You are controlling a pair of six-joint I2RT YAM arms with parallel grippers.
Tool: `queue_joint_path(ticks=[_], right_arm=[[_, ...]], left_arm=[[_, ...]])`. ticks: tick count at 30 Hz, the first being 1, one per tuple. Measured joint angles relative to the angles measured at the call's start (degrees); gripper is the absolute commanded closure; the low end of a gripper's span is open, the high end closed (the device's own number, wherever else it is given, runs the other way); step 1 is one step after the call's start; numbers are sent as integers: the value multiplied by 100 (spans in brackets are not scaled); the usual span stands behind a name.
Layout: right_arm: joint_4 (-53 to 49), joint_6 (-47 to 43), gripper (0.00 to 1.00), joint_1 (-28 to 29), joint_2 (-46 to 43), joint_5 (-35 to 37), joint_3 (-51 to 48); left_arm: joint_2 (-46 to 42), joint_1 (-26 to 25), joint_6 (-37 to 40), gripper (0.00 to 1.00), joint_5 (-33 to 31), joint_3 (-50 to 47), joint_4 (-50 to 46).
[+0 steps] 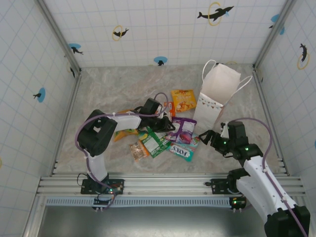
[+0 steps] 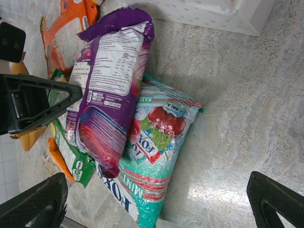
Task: Place the snacks into the paper bag
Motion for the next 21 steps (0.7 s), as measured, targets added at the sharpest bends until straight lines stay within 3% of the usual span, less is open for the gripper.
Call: queue_joint_path(ticks=[6, 21], right_arm=[[15, 2, 0, 0, -131, 46, -2], [339, -299, 4, 0, -909, 271, 0]], left_arm=[[-15, 0, 11, 100, 4, -4, 39], [-1123, -22, 170, 100, -319, -297, -20]])
